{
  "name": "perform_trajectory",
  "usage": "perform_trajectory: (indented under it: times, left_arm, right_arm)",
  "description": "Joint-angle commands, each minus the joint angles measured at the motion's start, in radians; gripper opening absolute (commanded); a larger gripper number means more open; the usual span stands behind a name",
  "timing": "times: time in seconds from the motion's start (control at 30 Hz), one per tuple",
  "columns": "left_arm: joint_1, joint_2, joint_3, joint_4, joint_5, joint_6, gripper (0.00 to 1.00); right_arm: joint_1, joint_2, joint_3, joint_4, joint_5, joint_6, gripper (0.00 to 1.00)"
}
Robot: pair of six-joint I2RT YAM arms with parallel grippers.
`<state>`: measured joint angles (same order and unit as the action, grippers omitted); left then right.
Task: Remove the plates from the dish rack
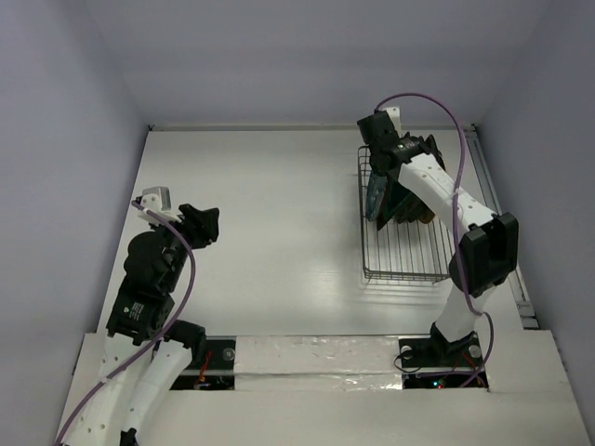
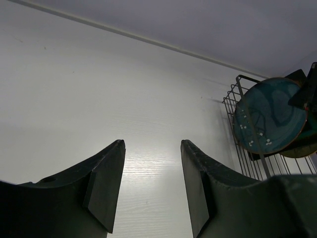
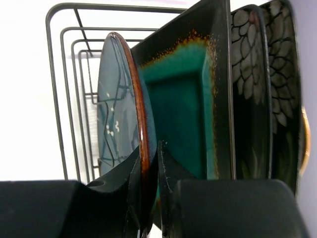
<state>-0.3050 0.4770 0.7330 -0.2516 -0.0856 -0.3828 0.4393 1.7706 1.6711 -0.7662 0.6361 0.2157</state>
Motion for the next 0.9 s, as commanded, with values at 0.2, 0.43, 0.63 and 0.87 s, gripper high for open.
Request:
perform_trajectory:
  times: [0.2,0.43,0.63,0.87]
  left_arm:
    - [-0.008,-0.018,0.005,0.029,-0.008,0.004,0.46]
    - [-0.008,-0.014,0.006,0.034,-0.008,0.002,0.46]
    - [-0.008,-0.012,0.008,0.034,-0.013,-0.001,0.46]
    - [-0.008,-0.018,0.008,0.035,-0.016,-0.001,0.46]
  right_arm:
    - [0.056,-0.025,0.2,-0.001,0.194,-0.085,0.0]
    - [0.085,-0.094,0.323,-0.012,0.185,-0.093,0.0]
    - [0.153,-0.204,0.366,0.044,0.084,-0.053,0.0]
    - [0.246,-0.166,0.328,0.249,-0.163,0.069,0.0]
